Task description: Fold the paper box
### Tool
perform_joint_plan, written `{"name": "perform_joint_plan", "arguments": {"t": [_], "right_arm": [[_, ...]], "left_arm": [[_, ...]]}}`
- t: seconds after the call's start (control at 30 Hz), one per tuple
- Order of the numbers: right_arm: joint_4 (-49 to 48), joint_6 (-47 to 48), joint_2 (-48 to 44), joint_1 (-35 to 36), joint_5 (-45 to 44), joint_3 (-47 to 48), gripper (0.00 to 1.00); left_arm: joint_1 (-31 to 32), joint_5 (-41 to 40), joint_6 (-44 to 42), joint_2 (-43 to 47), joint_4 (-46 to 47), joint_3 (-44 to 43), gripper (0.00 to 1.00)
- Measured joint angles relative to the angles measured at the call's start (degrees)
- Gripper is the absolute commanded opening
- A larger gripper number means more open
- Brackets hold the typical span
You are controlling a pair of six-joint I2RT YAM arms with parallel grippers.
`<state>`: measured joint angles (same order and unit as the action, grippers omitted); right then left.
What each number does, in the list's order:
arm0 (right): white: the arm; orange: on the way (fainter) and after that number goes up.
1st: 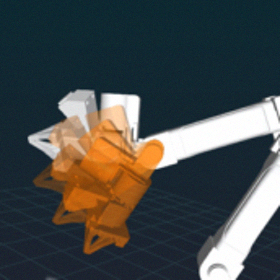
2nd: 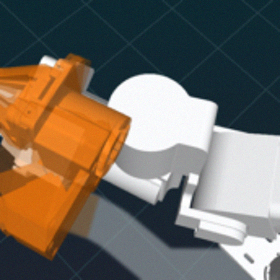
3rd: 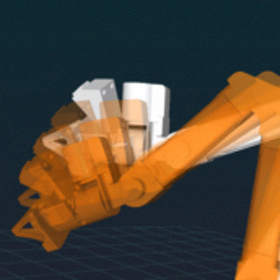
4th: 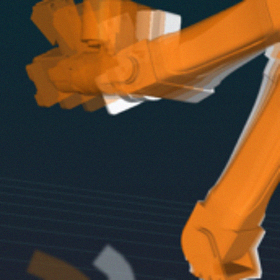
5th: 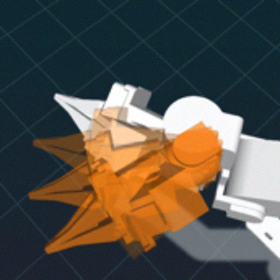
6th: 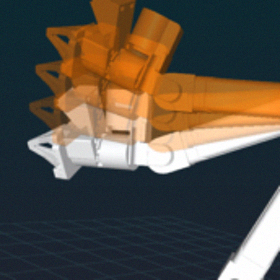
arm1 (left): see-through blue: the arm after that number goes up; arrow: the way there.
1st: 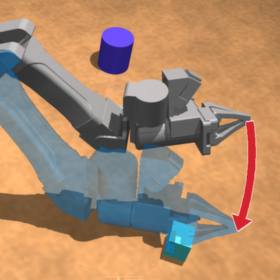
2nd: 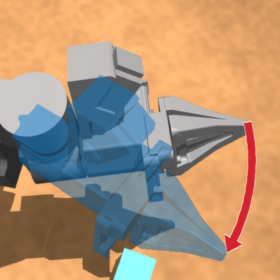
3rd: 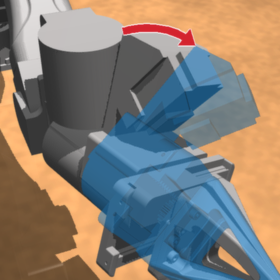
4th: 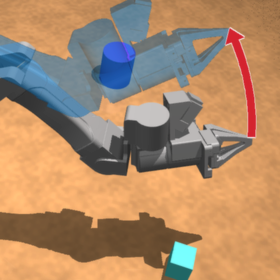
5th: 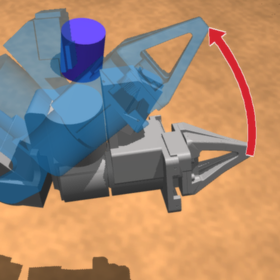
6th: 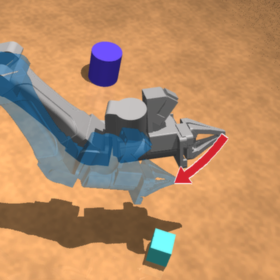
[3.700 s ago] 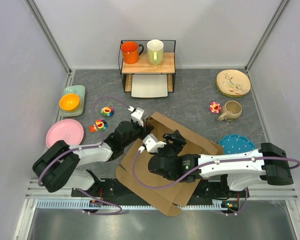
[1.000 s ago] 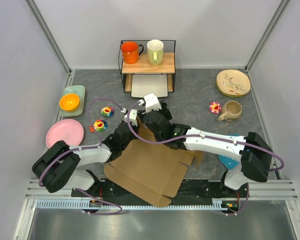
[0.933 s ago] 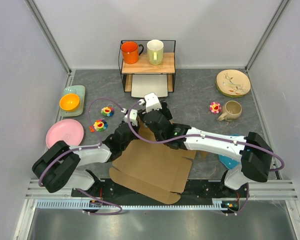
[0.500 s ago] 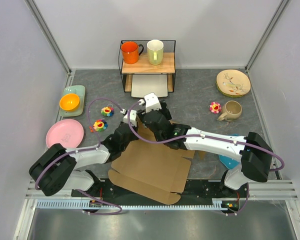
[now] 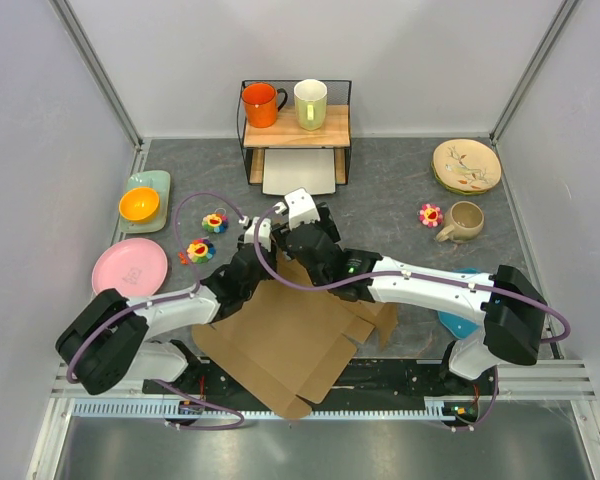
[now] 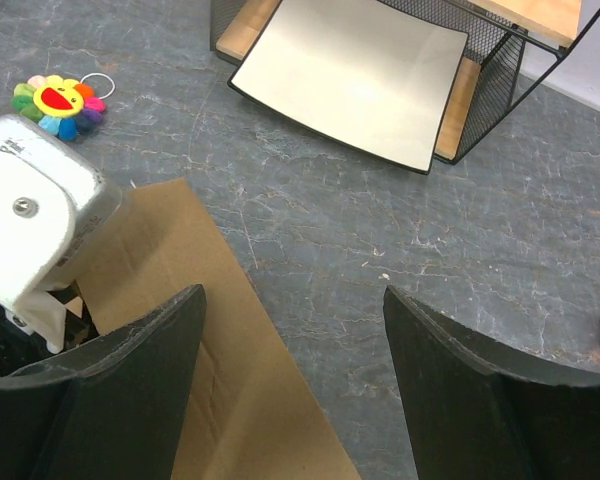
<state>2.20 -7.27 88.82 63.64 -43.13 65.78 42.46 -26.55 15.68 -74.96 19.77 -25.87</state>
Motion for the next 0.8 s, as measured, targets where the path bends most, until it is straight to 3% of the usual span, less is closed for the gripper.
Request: {"name": "perform_joint_plan", "arguments": {"t": [0.1, 0.43, 0.8], "right_arm": [[0.0, 0.0, 0.0, 0.0, 0.0, 0.0, 0.80], [0.5, 0.6, -0.5, -0.4, -0.9, 0.3, 0.85], [16.5, -2.4, -7.2, -1.9, -9.1, 10.2, 0.88]], "left_arm": [[0.0, 0.1, 0.4, 1.2, -1.0, 0.0, 0.02], [-0.3, 1.7, -0.5, 2.6, -2.6, 0.0, 0.02], [-2.5, 7.6, -0.7, 6.4, -16.8, -4.7, 0.02]]}}
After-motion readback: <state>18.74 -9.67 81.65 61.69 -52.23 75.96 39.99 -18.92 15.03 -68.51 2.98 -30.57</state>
